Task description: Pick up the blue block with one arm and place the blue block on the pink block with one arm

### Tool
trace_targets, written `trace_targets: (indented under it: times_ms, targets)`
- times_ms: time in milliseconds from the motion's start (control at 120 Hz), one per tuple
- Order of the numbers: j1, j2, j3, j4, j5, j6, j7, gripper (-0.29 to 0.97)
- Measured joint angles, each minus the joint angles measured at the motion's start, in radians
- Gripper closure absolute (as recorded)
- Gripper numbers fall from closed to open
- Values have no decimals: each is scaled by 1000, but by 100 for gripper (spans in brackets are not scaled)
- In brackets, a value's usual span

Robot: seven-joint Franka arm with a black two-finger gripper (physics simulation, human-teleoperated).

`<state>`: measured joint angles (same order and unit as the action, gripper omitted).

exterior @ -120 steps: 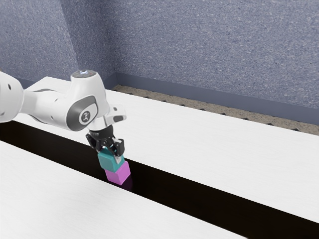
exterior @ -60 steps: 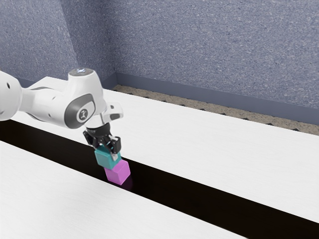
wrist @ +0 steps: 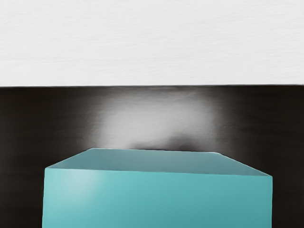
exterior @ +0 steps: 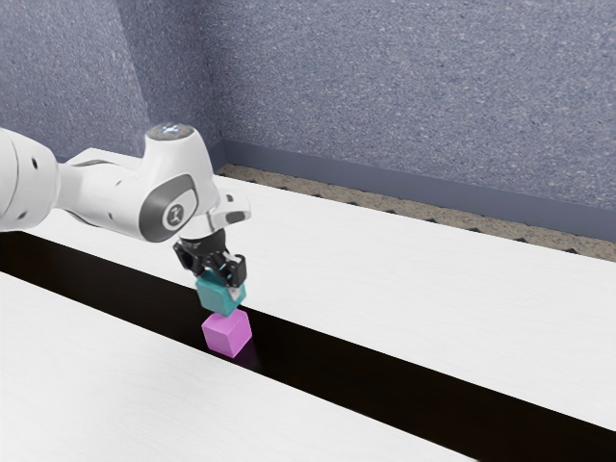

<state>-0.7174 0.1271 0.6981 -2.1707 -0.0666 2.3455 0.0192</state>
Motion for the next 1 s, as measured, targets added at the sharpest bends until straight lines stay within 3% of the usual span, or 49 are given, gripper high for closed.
trace_targets:
  times_ms: [675,1000]
  targets:
    - [-22,-11,9,-33,-15,4,-60,31]
    - [-28,-31,25,10,-16,-13,-58,7]
